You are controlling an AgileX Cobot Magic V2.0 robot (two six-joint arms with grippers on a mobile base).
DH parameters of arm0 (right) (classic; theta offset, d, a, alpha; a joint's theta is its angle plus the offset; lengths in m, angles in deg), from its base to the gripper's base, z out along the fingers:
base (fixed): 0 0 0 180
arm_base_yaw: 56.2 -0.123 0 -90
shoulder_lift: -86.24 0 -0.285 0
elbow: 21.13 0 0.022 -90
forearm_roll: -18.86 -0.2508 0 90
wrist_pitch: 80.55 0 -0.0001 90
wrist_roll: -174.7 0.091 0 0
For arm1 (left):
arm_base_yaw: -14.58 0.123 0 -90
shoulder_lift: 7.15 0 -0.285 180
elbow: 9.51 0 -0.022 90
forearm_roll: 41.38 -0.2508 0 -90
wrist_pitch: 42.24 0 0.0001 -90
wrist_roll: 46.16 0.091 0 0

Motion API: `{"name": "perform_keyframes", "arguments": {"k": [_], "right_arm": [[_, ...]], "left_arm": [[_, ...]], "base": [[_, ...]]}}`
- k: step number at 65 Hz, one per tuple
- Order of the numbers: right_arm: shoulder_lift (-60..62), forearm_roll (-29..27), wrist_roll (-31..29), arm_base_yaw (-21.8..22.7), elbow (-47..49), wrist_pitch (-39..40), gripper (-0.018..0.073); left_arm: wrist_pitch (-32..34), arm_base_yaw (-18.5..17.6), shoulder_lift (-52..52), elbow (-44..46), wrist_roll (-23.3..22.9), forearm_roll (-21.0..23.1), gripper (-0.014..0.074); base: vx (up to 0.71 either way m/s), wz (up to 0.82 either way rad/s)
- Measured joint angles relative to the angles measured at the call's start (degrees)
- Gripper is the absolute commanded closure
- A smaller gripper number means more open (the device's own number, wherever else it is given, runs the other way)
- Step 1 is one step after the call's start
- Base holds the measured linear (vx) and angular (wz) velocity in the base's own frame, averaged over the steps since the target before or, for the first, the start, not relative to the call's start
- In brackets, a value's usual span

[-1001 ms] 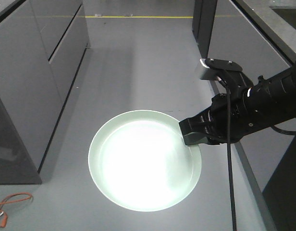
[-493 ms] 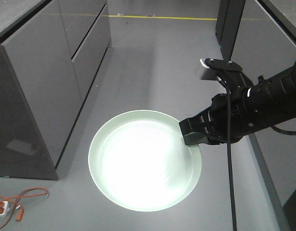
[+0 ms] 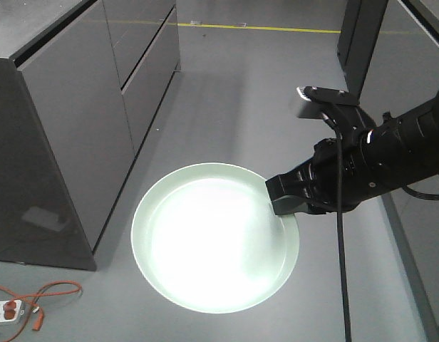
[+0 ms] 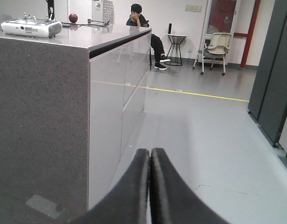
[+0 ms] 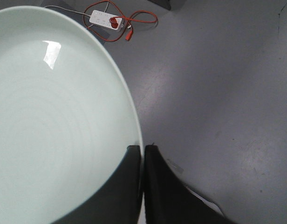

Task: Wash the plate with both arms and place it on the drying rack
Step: 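Carry the plate in the right gripper while driving away from the counter, then keep holding the plate in the right gripper while driving down the aisle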

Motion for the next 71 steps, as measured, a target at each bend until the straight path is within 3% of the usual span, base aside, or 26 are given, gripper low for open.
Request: {"name": "perform_keyframes", "arguments": {"k": [71], "right_arm": [[0.00,0.00,0.00,0.00,0.00,0.00,0.0568]], "left_arm": [[0.00,0.00,0.00,0.00,0.00,0.00,0.0603]], "base": [[0.13,0.03]]}}
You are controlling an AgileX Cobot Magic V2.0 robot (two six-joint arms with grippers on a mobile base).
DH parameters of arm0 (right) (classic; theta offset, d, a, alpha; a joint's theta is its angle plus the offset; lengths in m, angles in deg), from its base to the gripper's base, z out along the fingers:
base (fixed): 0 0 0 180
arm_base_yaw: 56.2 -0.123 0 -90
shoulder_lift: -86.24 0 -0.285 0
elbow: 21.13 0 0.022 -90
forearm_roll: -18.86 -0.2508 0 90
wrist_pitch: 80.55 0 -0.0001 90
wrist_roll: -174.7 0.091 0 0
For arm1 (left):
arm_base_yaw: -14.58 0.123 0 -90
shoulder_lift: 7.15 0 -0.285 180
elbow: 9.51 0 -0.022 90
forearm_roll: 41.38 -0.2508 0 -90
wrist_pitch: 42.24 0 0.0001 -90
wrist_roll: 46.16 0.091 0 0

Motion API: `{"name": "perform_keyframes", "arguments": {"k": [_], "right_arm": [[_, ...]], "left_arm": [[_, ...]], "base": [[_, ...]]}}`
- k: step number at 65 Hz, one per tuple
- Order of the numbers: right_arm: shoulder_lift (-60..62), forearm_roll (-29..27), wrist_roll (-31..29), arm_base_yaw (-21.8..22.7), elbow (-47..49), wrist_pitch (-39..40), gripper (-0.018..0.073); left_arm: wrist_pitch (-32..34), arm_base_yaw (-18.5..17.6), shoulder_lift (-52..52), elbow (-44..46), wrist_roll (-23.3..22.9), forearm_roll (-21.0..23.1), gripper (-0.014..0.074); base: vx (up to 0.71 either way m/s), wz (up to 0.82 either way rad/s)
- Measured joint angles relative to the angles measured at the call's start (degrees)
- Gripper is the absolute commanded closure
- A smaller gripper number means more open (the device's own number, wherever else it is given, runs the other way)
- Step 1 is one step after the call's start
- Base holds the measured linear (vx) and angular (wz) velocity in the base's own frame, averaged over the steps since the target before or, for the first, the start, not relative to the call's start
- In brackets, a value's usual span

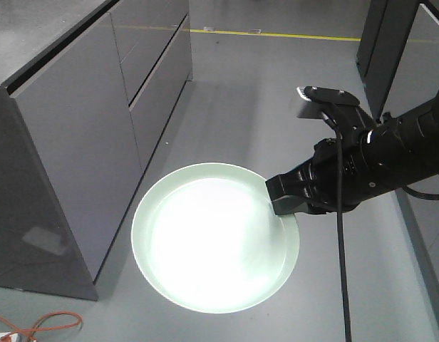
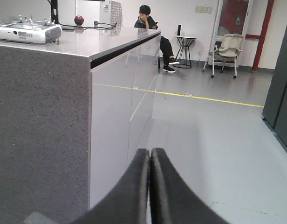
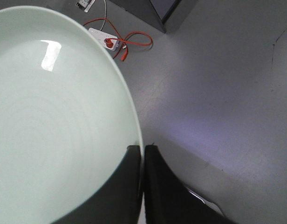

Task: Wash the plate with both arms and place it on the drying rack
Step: 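Keep holding the plate in the right gripper while driving down the aisle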

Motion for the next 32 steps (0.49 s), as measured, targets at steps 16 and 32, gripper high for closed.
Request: {"name": "perform_keyframes", "arguments": {"k": [16,32], "right_arm": [[0.00,0.00,0.00,0.00,0.00,0.00,0.0568],[0.00,0.00,0.00,0.00,0.00,0.00,0.0568]], "left_arm": [[0.00,0.00,0.00,0.00,0.00,0.00,0.0603],[0.00,0.00,0.00,0.00,0.00,0.00,0.0603]], "base": [[0.13,0.03],[0.13,0.02]]}}
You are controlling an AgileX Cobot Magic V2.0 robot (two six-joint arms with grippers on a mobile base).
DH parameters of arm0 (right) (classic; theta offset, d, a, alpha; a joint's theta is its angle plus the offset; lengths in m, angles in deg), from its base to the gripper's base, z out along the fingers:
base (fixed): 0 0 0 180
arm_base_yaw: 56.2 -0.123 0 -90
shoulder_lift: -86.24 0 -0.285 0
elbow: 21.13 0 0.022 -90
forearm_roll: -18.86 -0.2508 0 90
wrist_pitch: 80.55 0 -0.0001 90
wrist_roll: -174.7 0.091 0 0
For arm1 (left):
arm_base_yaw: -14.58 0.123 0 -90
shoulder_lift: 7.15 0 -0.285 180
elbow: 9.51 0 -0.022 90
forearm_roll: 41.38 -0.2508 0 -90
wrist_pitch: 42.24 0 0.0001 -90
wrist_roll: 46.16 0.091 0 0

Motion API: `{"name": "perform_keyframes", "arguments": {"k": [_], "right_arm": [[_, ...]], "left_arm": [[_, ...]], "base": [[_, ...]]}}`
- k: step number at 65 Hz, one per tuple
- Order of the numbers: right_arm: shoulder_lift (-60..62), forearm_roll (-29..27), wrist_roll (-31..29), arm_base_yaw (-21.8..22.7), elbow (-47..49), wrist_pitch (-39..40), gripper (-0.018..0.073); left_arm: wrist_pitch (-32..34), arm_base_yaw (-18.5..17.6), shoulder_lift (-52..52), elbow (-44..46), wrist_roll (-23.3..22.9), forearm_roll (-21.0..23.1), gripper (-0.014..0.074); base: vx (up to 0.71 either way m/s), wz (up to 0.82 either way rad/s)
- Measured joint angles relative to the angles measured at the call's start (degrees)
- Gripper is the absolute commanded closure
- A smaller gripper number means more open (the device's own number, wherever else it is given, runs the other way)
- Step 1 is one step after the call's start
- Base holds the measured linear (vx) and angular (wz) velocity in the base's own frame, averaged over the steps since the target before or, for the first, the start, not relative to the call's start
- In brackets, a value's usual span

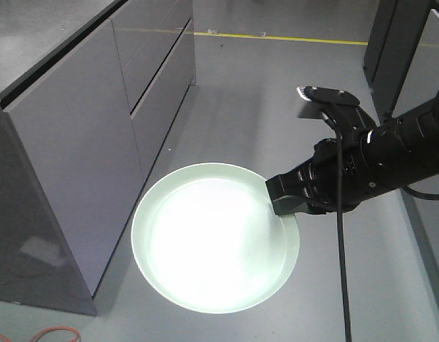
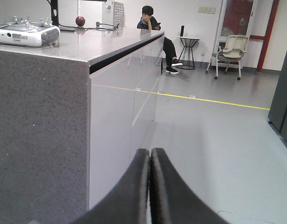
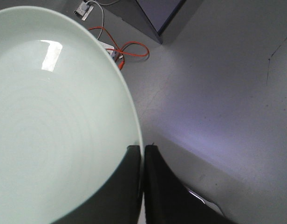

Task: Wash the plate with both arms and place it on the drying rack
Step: 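Keep holding the plate in the right gripper while driving down the aisle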

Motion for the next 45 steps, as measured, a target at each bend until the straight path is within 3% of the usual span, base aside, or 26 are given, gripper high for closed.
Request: {"name": "perform_keyframes", "arguments": {"k": [45], "right_arm": [[0.00,0.00,0.00,0.00,0.00,0.00,0.0568]], "left_arm": [[0.00,0.00,0.00,0.00,0.00,0.00,0.0603]], "base": [[0.16,-0.02]]}}
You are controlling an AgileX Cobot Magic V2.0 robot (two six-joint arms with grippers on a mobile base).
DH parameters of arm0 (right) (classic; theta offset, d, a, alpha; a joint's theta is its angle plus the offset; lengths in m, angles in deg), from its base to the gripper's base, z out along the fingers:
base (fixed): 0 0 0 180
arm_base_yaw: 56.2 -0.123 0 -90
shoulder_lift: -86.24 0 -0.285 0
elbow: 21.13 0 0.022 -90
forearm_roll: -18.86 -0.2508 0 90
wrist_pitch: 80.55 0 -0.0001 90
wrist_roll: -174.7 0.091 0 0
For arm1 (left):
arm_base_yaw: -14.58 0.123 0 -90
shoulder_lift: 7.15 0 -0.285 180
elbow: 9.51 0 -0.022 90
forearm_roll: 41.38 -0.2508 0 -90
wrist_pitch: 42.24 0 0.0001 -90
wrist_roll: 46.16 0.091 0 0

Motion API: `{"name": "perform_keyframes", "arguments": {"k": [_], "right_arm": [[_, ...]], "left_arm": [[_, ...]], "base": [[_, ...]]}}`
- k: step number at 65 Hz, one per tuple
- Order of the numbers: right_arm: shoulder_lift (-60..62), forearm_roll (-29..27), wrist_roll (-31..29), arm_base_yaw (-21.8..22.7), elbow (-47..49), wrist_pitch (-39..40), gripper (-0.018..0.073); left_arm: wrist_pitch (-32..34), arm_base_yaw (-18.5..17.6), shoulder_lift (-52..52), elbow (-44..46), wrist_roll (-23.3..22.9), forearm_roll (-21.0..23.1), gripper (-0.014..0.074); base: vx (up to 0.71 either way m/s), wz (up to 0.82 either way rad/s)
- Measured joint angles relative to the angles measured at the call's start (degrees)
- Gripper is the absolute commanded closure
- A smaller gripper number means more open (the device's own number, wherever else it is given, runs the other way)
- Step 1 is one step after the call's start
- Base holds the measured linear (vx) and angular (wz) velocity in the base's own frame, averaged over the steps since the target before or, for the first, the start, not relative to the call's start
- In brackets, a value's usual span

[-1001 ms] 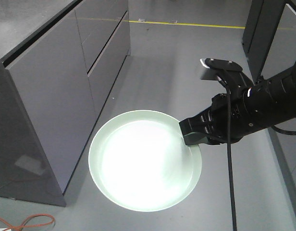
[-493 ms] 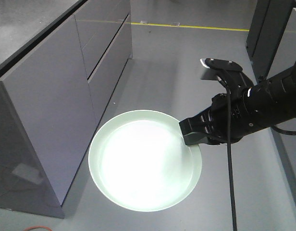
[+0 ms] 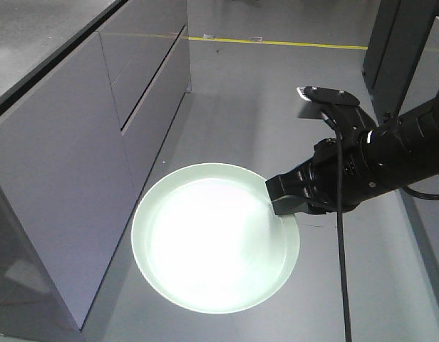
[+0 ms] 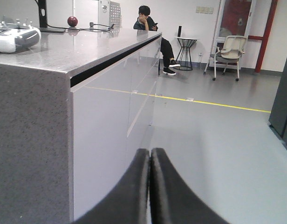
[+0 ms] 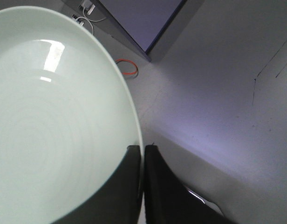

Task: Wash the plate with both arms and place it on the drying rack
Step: 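Keep holding the plate in the right gripper while driving down the aisle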

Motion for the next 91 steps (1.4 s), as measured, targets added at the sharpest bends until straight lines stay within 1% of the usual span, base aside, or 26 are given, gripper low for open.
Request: {"name": "perform_keyframes", "arguments": {"k": [91], "right_arm": [[0.00,0.00,0.00,0.00,0.00,0.00,0.0568]], "left_arm": [[0.00,0.00,0.00,0.00,0.00,0.00,0.0603]], "base": [[0.20,-0.09]]}}
